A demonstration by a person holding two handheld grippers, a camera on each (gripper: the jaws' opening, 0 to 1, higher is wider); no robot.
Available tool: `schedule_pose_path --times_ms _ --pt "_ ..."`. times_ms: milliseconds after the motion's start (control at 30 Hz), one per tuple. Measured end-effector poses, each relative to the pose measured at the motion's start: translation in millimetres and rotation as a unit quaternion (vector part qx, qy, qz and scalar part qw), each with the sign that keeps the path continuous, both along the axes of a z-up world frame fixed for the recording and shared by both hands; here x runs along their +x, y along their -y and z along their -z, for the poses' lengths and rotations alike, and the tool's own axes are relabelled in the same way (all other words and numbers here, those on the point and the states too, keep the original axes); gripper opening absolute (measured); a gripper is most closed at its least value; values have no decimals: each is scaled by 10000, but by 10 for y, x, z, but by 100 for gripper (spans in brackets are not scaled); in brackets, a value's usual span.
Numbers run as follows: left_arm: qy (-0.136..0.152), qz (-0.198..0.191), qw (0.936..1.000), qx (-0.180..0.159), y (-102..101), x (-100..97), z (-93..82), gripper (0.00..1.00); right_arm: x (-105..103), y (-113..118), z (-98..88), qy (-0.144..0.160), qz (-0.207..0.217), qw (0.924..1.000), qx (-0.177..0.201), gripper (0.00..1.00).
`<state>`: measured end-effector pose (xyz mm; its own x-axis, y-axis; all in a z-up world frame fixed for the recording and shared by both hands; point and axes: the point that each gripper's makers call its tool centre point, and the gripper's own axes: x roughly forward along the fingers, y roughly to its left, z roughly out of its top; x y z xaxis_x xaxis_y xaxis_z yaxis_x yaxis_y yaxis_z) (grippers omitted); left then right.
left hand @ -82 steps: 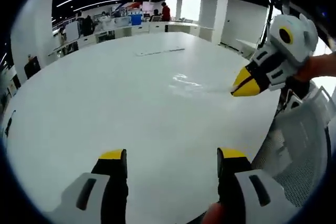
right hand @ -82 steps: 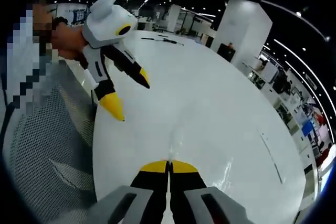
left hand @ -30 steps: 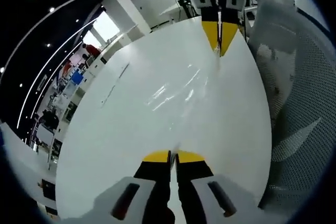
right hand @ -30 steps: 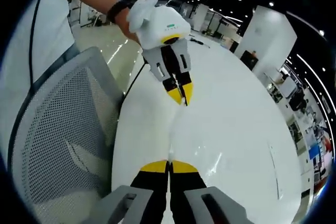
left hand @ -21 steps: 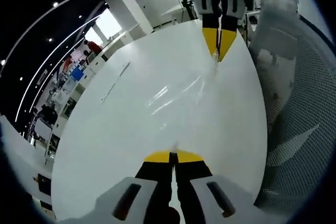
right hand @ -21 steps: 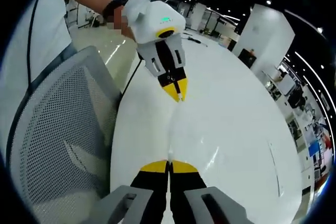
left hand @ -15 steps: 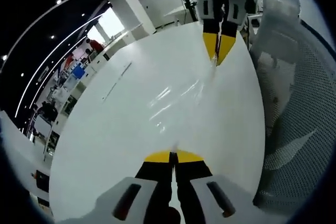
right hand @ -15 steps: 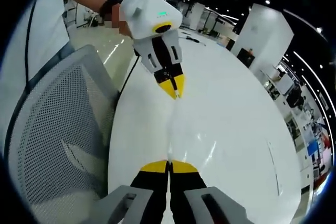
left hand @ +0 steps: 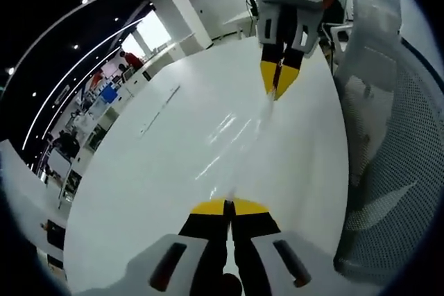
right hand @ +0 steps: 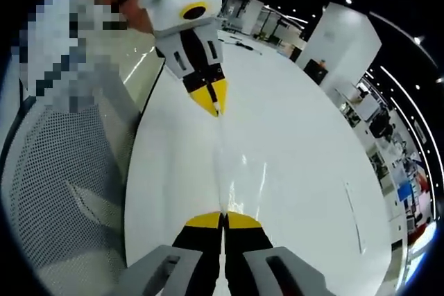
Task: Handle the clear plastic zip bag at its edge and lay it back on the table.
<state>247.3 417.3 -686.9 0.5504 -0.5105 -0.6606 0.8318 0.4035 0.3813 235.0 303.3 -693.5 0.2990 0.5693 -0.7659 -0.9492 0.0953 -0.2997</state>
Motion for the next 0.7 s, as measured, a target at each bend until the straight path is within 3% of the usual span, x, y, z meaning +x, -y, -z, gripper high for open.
schedule_pose_path --times_ms 700 --pt "45 -123 9998 -160 85 -51 -78 0 239 33 69 17 329 9994 -60 0"
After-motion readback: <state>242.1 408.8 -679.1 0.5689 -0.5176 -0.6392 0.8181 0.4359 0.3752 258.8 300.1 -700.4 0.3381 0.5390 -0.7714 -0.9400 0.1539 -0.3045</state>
